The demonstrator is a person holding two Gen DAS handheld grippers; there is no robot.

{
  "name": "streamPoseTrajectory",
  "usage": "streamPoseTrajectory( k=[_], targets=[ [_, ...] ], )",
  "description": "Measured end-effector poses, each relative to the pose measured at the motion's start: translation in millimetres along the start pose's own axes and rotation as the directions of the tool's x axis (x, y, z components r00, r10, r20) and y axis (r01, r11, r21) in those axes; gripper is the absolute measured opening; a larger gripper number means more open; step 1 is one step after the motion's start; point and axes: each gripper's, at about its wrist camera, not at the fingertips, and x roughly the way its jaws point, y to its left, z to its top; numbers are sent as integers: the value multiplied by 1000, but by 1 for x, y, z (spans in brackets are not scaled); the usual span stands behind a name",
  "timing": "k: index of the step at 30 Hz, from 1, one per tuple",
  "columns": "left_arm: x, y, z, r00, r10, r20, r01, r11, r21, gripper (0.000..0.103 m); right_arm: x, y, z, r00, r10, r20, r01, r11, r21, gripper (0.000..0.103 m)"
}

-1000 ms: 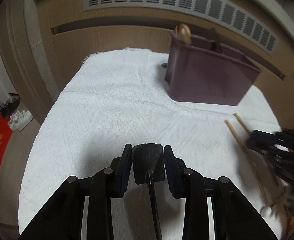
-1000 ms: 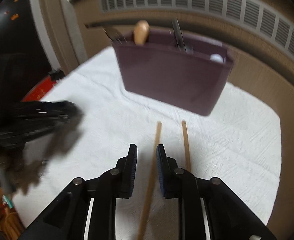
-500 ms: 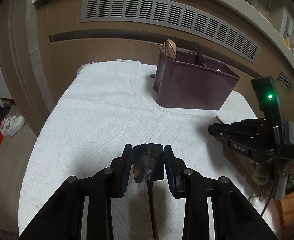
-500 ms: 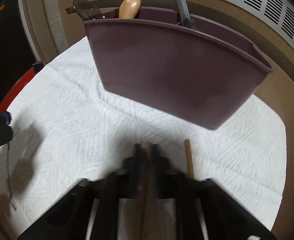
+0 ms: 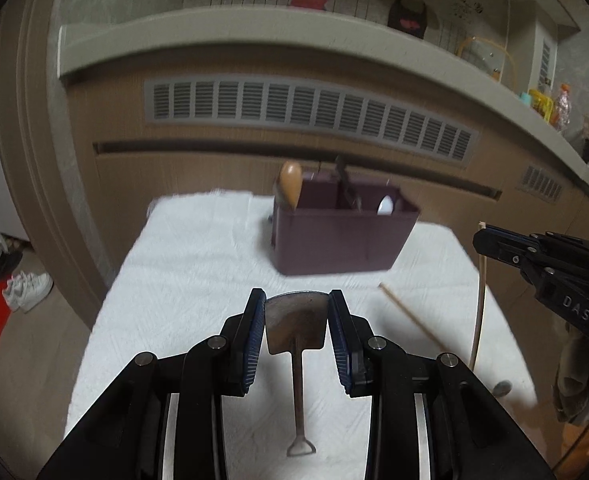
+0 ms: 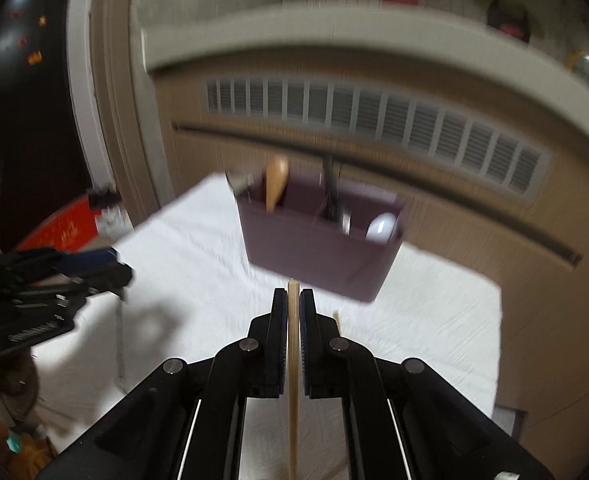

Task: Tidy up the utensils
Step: 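Carry the spatula and chopstick over the caddy and open both tools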

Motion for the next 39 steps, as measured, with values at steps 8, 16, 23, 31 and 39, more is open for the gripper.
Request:
streamPoseTrajectory(
  k=[8,16,23,31,39],
  targets=[
    [-43,-28,116,976,-23,218,7,997,74,32,-66,-21,84,973,-45,227,41,999,21,6],
    [-32,-32,207,937,-42,346,15,997,78,32,-91,-47,191,890,-108,442,101,994,39,6],
    [38,-28,215,953,-71,295,53,996,69,32,-49,-66,204,858,-77,508,56,997,58,6],
    [151,-23,180,993,-62,103,57,997,51,32,45,-76,168,932,-54,359,33,997,63,6],
    [205,3,144,995,-74,-61,70,995,-67,35,144,-97,110,999,20,42,-25,990,139,7]
  ],
)
